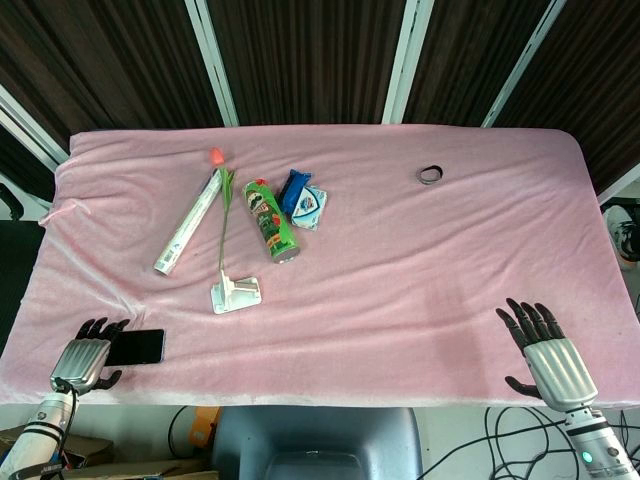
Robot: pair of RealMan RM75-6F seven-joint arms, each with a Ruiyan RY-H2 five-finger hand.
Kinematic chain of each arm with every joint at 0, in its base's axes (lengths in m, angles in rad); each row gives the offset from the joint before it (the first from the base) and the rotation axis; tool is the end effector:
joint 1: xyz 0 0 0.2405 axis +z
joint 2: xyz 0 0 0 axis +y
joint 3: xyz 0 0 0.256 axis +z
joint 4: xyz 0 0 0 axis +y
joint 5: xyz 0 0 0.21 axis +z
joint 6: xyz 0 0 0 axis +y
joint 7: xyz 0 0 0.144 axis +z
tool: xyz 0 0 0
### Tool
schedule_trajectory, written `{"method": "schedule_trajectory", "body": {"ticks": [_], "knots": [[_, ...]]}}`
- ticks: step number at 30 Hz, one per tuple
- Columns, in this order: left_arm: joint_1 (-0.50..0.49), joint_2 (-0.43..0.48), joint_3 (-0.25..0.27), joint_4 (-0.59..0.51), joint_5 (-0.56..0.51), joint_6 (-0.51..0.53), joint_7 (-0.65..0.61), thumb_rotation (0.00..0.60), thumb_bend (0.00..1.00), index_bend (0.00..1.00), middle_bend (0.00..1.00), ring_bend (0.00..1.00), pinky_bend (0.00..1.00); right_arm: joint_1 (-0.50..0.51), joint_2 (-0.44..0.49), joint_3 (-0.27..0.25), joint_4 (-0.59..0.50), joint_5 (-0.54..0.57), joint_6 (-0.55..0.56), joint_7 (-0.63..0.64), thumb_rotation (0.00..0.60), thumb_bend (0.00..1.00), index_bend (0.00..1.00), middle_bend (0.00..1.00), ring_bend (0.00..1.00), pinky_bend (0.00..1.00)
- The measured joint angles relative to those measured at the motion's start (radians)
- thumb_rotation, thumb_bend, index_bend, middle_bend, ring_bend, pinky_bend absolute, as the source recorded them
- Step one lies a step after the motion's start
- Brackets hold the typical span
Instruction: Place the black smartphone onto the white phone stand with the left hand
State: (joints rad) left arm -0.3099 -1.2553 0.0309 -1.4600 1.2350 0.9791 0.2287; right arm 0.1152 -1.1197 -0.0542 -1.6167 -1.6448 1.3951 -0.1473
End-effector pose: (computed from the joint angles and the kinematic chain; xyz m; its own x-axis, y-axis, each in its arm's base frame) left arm -0.3495 0.2211 0.0687 0.5299 0.4730 0.7039 0.8163 -0.0594 -0.5746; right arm -0.2998 -0.1640 0.1253 0.5469 -0.1526 0.8232 -0.8327 -0.2010 0.5160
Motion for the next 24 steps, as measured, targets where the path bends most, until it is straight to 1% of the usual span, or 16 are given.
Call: {"method": "schedule_trajectory", "body": {"ticks": [6,8,11,14,16,18,21,24], "knots": [[-0.011,-0.004,0.002,0.008,-0.014,-0.019,0.009,0.600,0.32,0.14,0.14,0.03,0.01,0.001,0.001,0.001,0.000,-0.002,0.001,0.005,0.600,0.19,0.00,0.00,0.00,0.04],[-0.013,-0.006,0.002,0.012,-0.019,-0.022,0.014,0.600,0.32,0.17,0.16,0.04,0.01,0.002,0.000,0.002,-0.001,-0.002,0.000,0.003,0.600,0.19,0.00,0.00,0.00,0.04],[-0.016,-0.008,0.001,0.017,-0.026,-0.023,0.022,0.600,0.32,0.22,0.21,0.06,0.01,0.004,-0.002,0.001,-0.002,-0.001,-0.005,-0.002,0.600,0.19,0.00,0.00,0.00,0.04],[-0.020,-0.007,0.000,0.020,-0.034,-0.029,0.026,0.600,0.32,0.29,0.30,0.12,0.01,0.003,-0.003,0.001,-0.003,-0.001,-0.004,-0.005,0.600,0.19,0.00,0.00,0.00,0.04],[-0.024,-0.004,0.000,0.020,-0.039,-0.039,0.026,0.600,0.32,0.35,0.39,0.16,0.01,0.002,-0.004,0.001,-0.003,-0.001,-0.003,-0.006,0.600,0.19,0.00,0.00,0.00,0.04],[-0.028,0.000,0.000,0.020,-0.046,-0.052,0.024,0.600,0.32,0.38,0.43,0.19,0.01,0.002,-0.004,0.000,-0.002,-0.001,-0.002,-0.007,0.600,0.19,0.00,0.00,0.00,0.04],[-0.037,0.006,0.000,0.021,-0.057,-0.075,0.016,0.600,0.32,0.39,0.46,0.21,0.01,0.002,-0.005,0.000,-0.002,-0.002,-0.003,-0.010,0.600,0.19,0.00,0.00,0.00,0.04],[-0.044,0.012,0.000,0.023,-0.063,-0.090,0.005,0.600,0.32,0.39,0.50,0.25,0.01,0.003,-0.007,0.000,-0.001,-0.002,-0.005,-0.014,0.600,0.19,0.00,0.00,0.00,0.04]]}}
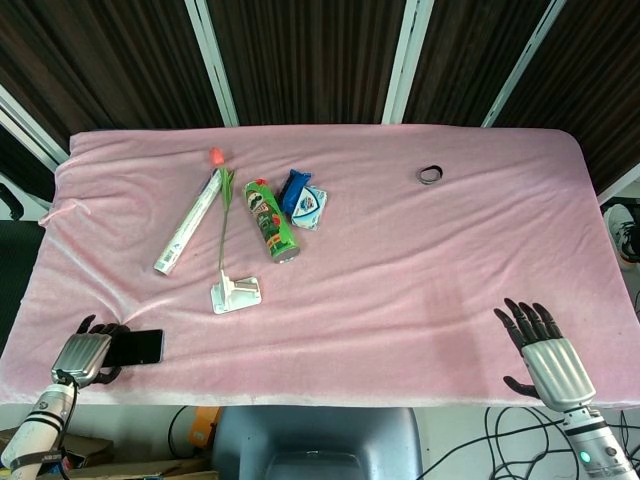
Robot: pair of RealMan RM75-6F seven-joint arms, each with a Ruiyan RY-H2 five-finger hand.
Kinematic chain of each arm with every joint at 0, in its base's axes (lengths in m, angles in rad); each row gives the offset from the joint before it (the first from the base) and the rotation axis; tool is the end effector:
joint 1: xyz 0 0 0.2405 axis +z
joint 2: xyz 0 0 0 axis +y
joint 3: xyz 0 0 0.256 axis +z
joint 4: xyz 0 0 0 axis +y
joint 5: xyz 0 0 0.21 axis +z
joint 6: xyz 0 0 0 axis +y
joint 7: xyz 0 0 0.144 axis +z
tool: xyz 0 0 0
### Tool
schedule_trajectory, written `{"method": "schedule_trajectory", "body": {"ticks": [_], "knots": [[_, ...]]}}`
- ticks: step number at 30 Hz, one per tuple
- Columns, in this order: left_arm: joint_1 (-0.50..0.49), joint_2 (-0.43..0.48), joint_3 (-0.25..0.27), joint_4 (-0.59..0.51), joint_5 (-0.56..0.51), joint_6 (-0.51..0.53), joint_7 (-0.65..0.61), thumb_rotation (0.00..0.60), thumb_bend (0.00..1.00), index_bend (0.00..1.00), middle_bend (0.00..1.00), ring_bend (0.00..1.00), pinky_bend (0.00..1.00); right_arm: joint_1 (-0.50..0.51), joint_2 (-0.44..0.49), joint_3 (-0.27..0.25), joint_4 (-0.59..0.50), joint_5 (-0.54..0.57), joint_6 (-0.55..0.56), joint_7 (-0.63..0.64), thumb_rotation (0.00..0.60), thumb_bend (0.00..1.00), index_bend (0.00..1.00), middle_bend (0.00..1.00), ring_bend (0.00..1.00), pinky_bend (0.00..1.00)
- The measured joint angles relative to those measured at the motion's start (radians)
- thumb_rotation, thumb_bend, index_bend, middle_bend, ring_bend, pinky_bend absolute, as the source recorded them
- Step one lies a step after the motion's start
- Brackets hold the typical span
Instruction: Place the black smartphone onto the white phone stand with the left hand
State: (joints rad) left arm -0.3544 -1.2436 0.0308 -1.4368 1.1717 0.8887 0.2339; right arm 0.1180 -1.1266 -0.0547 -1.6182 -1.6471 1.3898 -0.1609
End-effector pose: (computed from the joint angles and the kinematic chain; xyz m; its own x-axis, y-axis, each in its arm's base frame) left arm -0.3577 0.2325 0.0699 0.5235 0.5292 0.6678 0.8043 -0.0483 -0.5922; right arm -0.2983 -0.1644 0.1221 0.5526 -0.1542 0.8191 -0.8285 -0.2089 0.5196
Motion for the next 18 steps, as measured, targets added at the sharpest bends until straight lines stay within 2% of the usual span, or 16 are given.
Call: {"method": "schedule_trajectory", "body": {"ticks": [3,7,9,14,18], "knots": [[-0.005,0.005,0.000,0.000,-0.002,-0.013,-0.018,0.600,0.32,0.41,0.58,0.29,0.02,0.001,-0.002,0.000,0.001,0.000,-0.002,-0.003,0.600,0.19,0.00,0.00,0.00,0.04],[-0.005,0.010,-0.002,0.008,0.019,-0.011,-0.060,0.600,0.34,0.50,0.79,0.45,0.04,0.001,-0.002,-0.001,0.000,0.000,-0.003,-0.003,0.600,0.19,0.00,0.00,0.00,0.04],[0.001,0.009,-0.004,0.015,0.045,0.015,-0.080,0.600,0.34,0.54,0.84,0.48,0.04,0.000,-0.001,0.000,-0.001,0.000,0.000,-0.001,0.600,0.19,0.00,0.00,0.00,0.04],[0.028,0.006,-0.006,0.033,0.133,0.137,-0.138,0.600,0.34,0.56,0.86,0.49,0.04,0.001,-0.002,0.000,0.001,0.001,-0.002,-0.003,0.600,0.19,0.00,0.00,0.00,0.04],[0.059,0.003,-0.010,0.055,0.224,0.274,-0.204,0.600,0.34,0.56,0.86,0.49,0.05,0.003,-0.004,-0.001,0.001,0.001,-0.006,-0.008,0.600,0.19,0.00,0.00,0.00,0.04]]}}
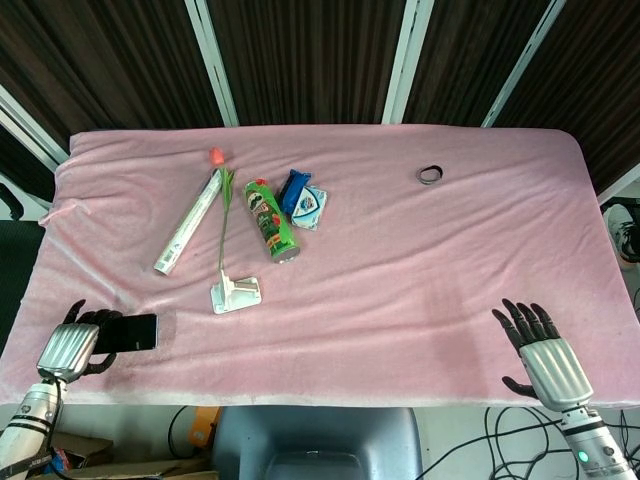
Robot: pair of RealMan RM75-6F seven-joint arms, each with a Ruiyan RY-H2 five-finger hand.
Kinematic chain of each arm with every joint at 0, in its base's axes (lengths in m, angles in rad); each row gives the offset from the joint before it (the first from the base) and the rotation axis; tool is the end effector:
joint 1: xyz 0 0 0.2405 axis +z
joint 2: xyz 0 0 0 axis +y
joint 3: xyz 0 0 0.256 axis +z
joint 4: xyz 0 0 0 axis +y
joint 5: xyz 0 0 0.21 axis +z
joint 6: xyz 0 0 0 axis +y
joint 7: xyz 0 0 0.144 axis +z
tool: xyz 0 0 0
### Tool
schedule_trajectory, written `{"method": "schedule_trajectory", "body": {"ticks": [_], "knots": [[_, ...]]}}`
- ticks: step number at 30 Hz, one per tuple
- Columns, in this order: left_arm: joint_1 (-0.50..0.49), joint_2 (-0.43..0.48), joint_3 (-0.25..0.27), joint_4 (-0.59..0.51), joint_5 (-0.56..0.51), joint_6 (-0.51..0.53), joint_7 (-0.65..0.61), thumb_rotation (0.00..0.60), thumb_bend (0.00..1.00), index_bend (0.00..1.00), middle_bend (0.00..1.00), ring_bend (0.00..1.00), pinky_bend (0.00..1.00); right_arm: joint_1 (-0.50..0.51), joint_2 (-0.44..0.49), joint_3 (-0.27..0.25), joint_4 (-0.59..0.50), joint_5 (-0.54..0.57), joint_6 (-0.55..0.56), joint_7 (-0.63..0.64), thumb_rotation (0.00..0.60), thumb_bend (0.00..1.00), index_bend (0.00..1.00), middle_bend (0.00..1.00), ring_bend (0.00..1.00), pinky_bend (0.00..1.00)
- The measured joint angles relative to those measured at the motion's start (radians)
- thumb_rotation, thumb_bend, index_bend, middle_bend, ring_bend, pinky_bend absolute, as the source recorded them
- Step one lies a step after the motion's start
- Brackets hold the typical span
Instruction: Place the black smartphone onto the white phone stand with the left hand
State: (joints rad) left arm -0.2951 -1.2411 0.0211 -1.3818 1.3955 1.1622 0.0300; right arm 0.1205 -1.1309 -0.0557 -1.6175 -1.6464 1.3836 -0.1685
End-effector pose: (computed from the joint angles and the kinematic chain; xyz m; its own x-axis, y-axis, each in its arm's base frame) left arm -0.3422 0.2343 0.1002 0.5202 0.2760 0.8082 0.8514 -0.0936 -0.5161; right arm -0.2980 -0.1647 0.1199 0.5568 -0.1586 0.8154 -0.8257 -0.2128 0.5224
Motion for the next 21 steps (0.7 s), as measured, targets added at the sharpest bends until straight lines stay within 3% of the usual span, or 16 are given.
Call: {"method": "schedule_trajectory", "body": {"ticks": [11,21], "knots": [[0.030,-0.042,-0.020,0.059,0.138,0.174,-0.298,0.600,0.34,0.58,0.87,0.50,0.10,0.003,-0.005,-0.003,-0.003,0.000,-0.009,-0.013,0.600,0.19,0.00,0.00,0.00,0.04],[-0.038,-0.130,-0.071,0.091,0.182,0.193,-0.813,0.600,0.34,0.58,0.87,0.50,0.11,0.010,-0.009,-0.005,-0.003,0.000,-0.023,-0.021,0.600,0.19,0.00,0.00,0.00,0.04]]}}
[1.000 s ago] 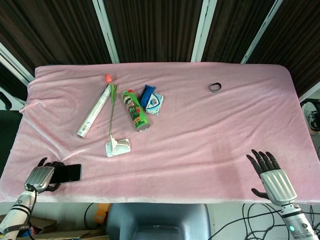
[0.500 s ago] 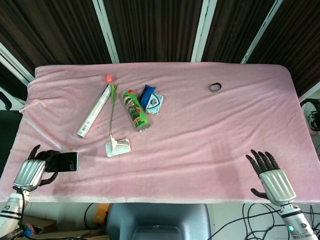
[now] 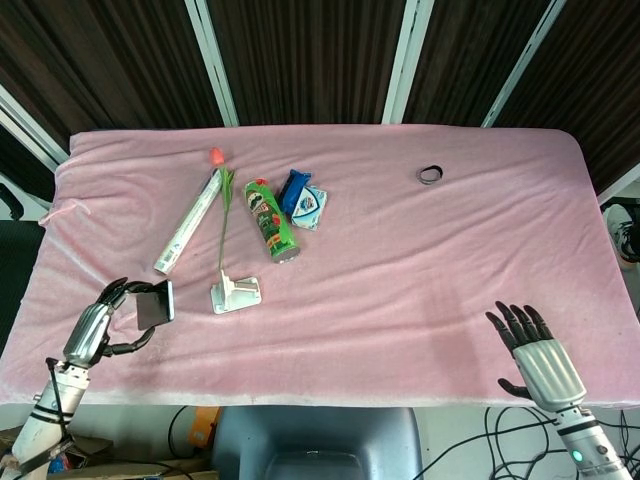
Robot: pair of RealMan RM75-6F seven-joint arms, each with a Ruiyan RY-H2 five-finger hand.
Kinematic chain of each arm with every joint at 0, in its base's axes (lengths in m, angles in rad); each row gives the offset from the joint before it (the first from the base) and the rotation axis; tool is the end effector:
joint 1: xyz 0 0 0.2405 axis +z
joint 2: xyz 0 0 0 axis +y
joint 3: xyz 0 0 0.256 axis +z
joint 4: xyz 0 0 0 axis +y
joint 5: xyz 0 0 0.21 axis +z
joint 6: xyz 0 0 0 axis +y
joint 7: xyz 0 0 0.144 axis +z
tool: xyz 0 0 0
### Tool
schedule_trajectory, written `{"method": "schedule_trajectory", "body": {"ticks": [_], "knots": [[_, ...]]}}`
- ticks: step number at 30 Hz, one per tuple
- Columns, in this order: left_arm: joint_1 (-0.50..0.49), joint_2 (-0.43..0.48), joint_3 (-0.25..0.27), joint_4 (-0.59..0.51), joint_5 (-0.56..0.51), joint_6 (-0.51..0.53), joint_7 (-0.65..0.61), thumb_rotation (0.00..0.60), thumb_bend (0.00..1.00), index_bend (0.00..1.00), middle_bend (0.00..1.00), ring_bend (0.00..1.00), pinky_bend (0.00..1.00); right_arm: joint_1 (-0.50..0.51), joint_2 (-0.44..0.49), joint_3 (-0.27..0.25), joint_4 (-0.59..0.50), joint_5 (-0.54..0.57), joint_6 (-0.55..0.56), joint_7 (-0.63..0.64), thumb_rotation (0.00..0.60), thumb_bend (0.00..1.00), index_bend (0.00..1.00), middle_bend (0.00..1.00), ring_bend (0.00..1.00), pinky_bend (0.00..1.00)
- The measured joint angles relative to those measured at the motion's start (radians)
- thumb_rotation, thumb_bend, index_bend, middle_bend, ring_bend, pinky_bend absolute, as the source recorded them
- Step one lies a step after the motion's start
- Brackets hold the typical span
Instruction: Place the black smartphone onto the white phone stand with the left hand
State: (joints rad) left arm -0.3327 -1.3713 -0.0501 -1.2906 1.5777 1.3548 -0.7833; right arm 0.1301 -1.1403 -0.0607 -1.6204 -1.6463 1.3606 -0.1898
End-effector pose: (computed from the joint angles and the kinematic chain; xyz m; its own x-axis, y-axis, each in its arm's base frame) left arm -0.2904 0.2612 0.0843 -0.2505 0.2066 0.9458 0.9370 -0.1938 0.2906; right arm -0.2964 -0.1655 0.1132 0.5681 -0.1763 0.8038 -0.8178 -0.2294 0.5277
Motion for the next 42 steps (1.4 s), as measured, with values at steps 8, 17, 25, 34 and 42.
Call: {"method": "schedule_trajectory", "body": {"ticks": [8,17,25,34,42], "knots": [[-0.056,-0.161,-0.105,0.060,-0.106,-0.028,-0.267,0.600,0.34,0.59,0.87,0.50,0.11,0.002,-0.001,-0.001,0.000,0.004,-0.005,-0.006,0.600,0.19,0.00,0.00,0.00,0.04],[-0.075,-0.286,-0.147,0.173,-0.168,-0.052,-0.342,0.600,0.35,0.60,0.87,0.50,0.12,0.000,0.006,-0.006,0.003,-0.004,0.000,0.008,0.600,0.19,0.00,0.00,0.00,0.04],[-0.069,-0.454,-0.141,0.376,-0.169,-0.028,-0.403,0.600,0.36,0.62,0.87,0.49,0.12,-0.001,0.006,-0.011,0.005,-0.011,0.001,0.005,0.600,0.19,0.00,0.00,0.00,0.04],[-0.086,-0.590,-0.118,0.554,-0.127,0.008,-0.429,0.600,0.36,0.63,0.88,0.49,0.12,-0.003,0.010,-0.011,0.009,-0.010,0.006,0.014,0.600,0.19,0.00,0.00,0.00,0.04],[-0.118,-0.642,-0.103,0.607,-0.100,0.003,-0.441,0.600,0.36,0.64,0.88,0.49,0.11,-0.007,0.015,-0.013,0.011,-0.014,0.014,0.023,0.600,0.19,0.00,0.00,0.00,0.04]]}}
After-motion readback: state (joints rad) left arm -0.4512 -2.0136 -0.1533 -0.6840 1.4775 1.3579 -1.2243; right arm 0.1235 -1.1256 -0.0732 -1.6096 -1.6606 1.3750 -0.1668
